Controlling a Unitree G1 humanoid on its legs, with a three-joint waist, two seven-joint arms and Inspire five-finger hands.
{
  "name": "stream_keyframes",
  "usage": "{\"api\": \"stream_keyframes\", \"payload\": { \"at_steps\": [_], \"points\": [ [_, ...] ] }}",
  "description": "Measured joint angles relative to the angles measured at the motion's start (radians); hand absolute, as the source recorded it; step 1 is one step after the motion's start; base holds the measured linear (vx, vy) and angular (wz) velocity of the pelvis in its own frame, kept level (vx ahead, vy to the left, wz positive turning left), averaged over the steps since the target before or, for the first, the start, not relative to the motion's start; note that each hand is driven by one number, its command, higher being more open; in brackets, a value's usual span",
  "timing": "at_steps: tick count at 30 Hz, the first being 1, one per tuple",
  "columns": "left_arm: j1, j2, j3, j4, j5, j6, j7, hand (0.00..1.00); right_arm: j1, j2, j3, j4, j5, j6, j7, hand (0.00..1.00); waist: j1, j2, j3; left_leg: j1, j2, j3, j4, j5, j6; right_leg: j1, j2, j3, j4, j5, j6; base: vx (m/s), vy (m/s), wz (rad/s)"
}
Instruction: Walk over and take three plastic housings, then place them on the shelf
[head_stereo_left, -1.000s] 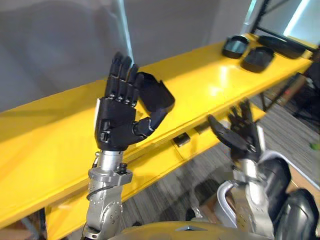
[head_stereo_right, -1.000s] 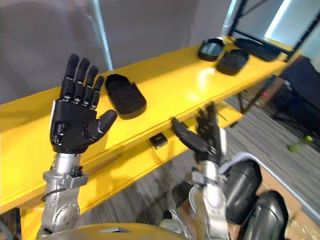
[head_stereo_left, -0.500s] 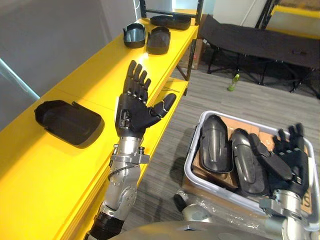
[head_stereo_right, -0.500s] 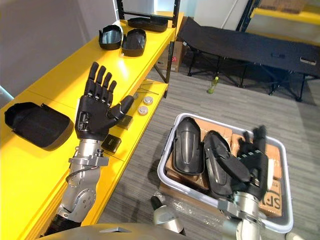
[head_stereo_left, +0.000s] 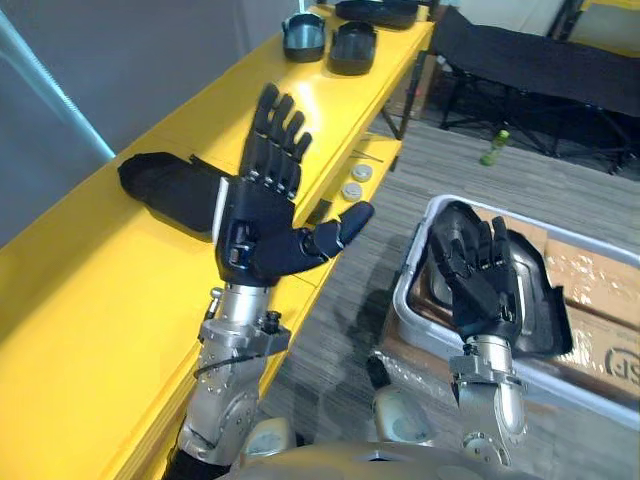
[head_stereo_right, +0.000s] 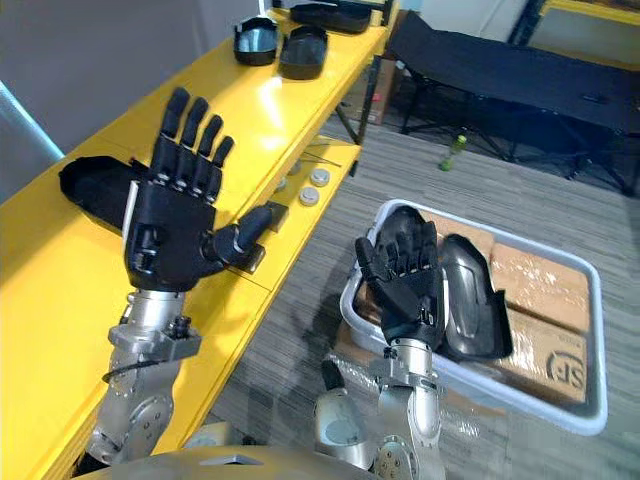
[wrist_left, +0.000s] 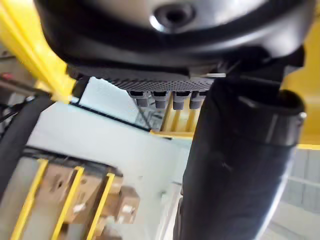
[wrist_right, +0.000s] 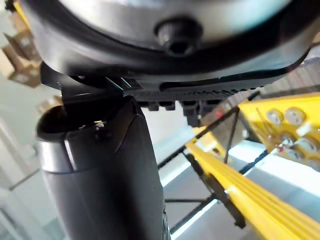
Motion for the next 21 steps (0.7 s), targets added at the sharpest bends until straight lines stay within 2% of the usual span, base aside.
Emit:
{"api": "stream_keyframes", "payload": {
  "at_steps": [1, 2, 3, 5, 7, 9, 10, 11, 12, 13, 14, 15, 16, 17, 18, 19, 20, 21],
  "points": [
    [0.001, 0.000, 0.000, 0.002, 0.000, 0.005, -0.006, 1.00, -0.014, -0.001, 0.013, -0.001, -0.001, -0.001, 0.003, 1.00, 0.004, 0.000, 0.000, -0.004, 0.006, 0.017, -0.005, 0.006, -0.001, -0.023, -0.006, -0.033, 0.064, -0.001, -0.002, -0.08, -0.004, -0.85],
    [0.000, 0.003, -0.001, 0.012, -0.001, 0.013, -0.011, 1.00, -0.045, -0.006, 0.044, 0.003, -0.008, -0.001, 0.001, 1.00, 0.006, 0.000, 0.001, -0.006, 0.021, 0.036, -0.009, 0.017, -0.002, -0.037, -0.025, -0.085, 0.199, -0.012, -0.016, -0.05, -0.039, -0.46],
    [-0.001, 0.008, -0.002, 0.026, -0.001, 0.023, -0.014, 1.00, -0.078, -0.015, 0.078, 0.014, -0.031, -0.004, -0.017, 1.00, 0.007, 0.001, 0.001, -0.005, 0.037, 0.040, -0.005, 0.023, -0.005, -0.023, -0.056, -0.115, 0.322, -0.035, -0.031, -0.03, -0.041, -0.33],
    [-0.010, 0.008, -0.008, 0.063, -0.019, 0.023, -0.015, 1.00, -0.137, -0.016, 0.136, 0.059, -0.080, -0.018, -0.052, 1.00, 0.017, 0.000, 0.000, -0.009, 0.073, 0.040, 0.015, 0.027, -0.013, 0.025, -0.115, -0.120, 0.467, -0.083, -0.030, -0.01, -0.092, -0.19],
    [-0.037, 0.009, -0.016, 0.099, -0.067, 0.024, -0.018, 1.00, -0.169, -0.012, 0.163, 0.096, -0.102, -0.019, -0.091, 1.00, 0.037, -0.002, -0.006, -0.034, 0.112, 0.030, 0.030, 0.040, -0.036, 0.065, -0.170, -0.109, 0.494, -0.089, -0.029, -0.02, -0.251, -0.14],
    [-0.071, 0.009, -0.020, 0.123, -0.121, 0.024, -0.025, 1.00, -0.167, -0.005, 0.163, 0.123, -0.102, -0.019, -0.115, 1.00, 0.037, -0.015, -0.013, -0.076, 0.155, 0.012, 0.048, 0.063, -0.077, 0.102, -0.202, -0.058, 0.399, -0.085, -0.022, -0.04, -0.414, -0.13],
    [-0.084, 0.009, -0.023, 0.131, -0.134, 0.024, -0.025, 1.00, -0.156, -0.002, 0.159, 0.132, -0.103, -0.019, -0.120, 1.00, 0.036, -0.021, -0.016, -0.083, 0.176, 0.011, 0.056, 0.071, -0.099, 0.123, -0.208, -0.042, 0.325, -0.071, -0.001, -0.07, -0.517, -0.29],
    [-0.096, 0.009, -0.027, 0.134, -0.148, 0.023, -0.022, 1.00, -0.133, 0.003, 0.150, 0.134, -0.116, -0.018, -0.122, 1.00, 0.029, -0.036, -0.025, -0.091, 0.202, 0.005, 0.068, 0.077, -0.143, 0.150, -0.208, -0.030, 0.227, -0.055, 0.073, -0.05, -0.403, -0.26],
    [-0.107, 0.005, -0.037, 0.137, -0.150, 0.023, -0.011, 1.00, -0.113, 0.001, 0.139, 0.134, -0.129, -0.018, -0.118, 1.00, 0.022, -0.038, -0.028, -0.093, 0.216, -0.003, 0.066, 0.080, -0.169, 0.176, -0.195, -0.032, 0.215, -0.102, 0.155, -0.06, -0.537, -0.30],
    [-0.132, -0.004, -0.063, 0.146, -0.151, 0.024, 0.016, 1.00, -0.087, -0.014, 0.114, 0.134, -0.135, -0.007, -0.113, 1.00, 0.013, -0.033, -0.038, -0.093, 0.246, -0.016, 0.038, 0.096, -0.215, 0.173, -0.169, -0.058, 0.208, -0.186, 0.231, -0.05, -0.565, -0.16],
    [-0.156, -0.021, -0.087, 0.165, -0.151, 0.033, 0.038, 1.00, -0.073, -0.045, 0.082, 0.136, -0.135, 0.011, -0.110, 1.00, -0.012, -0.017, -0.046, -0.096, 0.277, -0.039, -0.001, 0.123, -0.246, 0.164, -0.135, -0.085, 0.213, -0.250, 0.222, -0.04, -0.551, -0.14],
    [-0.165, -0.035, -0.101, 0.175, -0.155, 0.052, 0.046, 1.00, -0.070, -0.064, 0.057, 0.142, -0.136, 0.019, -0.110, 1.00, -0.025, -0.001, -0.046, -0.100, 0.294, -0.053, -0.017, 0.142, -0.242, 0.153, -0.115, -0.095, 0.225, -0.262, 0.210, -0.03, -0.498, 0.04],
    [-0.170, -0.061, -0.122, 0.186, -0.162, 0.084, 0.052, 1.00, -0.068, -0.087, 0.021, 0.156, -0.137, 0.031, -0.110, 1.00, -0.048, 0.013, -0.047, -0.110, 0.311, -0.067, -0.030, 0.186, -0.213, 0.137, -0.089, -0.103, 0.246, -0.266, 0.201, -0.05, -0.484, 0.02],
    [-0.167, -0.076, -0.151, 0.204, -0.161, 0.130, 0.050, 1.00, -0.054, -0.091, -0.027, 0.169, -0.140, 0.044, -0.112, 1.00, -0.064, 0.002, -0.043, -0.110, 0.311, -0.064, -0.025, 0.265, -0.120, 0.137, -0.080, -0.106, 0.265, -0.279, 0.172, -0.06, -0.445, -0.04],
    [-0.161, -0.075, -0.164, 0.207, -0.160, 0.146, 0.050, 1.00, -0.044, -0.091, -0.040, 0.167, -0.141, 0.045, -0.112, 1.00, -0.066, 0.001, -0.044, -0.109, 0.311, -0.060, -0.025, 0.297, -0.095, 0.139, -0.077, -0.106, 0.265, -0.279, 0.159, -0.06, -0.327, -0.21],
    [-0.151, -0.071, -0.184, 0.212, -0.159, 0.159, 0.039, 1.00, -0.026, -0.095, -0.059, 0.157, -0.141, 0.045, -0.111, 1.00, -0.066, -0.005, -0.040, -0.108, 0.298, -0.058, -0.028, 0.319, -0.102, 0.133, -0.079, -0.101, 0.255, -0.279, 0.138, -0.08, -0.154, -0.29],
    [-0.144, -0.070, -0.188, 0.212, -0.157, 0.159, 0.032, 1.00, -0.026, -0.099, -0.067, 0.157, -0.141, 0.046, -0.110, 1.00, -0.064, 0.000, -0.043, -0.108, 0.279, -0.063, -0.029, 0.309, -0.117, 0.121, -0.085, -0.090, 0.255, -0.276, 0.130, -0.09, -0.108, -0.46],
    [-0.138, -0.072, -0.189, 0.212, -0.137, 0.158, 0.031, 1.00, -0.027, -0.109, -0.082, 0.158, -0.141, 0.054, -0.110, 1.00, -0.058, 0.013, -0.051, -0.106, 0.233, -0.069, -0.042, 0.282, -0.113, 0.094, -0.084, -0.069, 0.256, -0.270, 0.120, -0.09, -0.071, -0.38]
  ]
}}
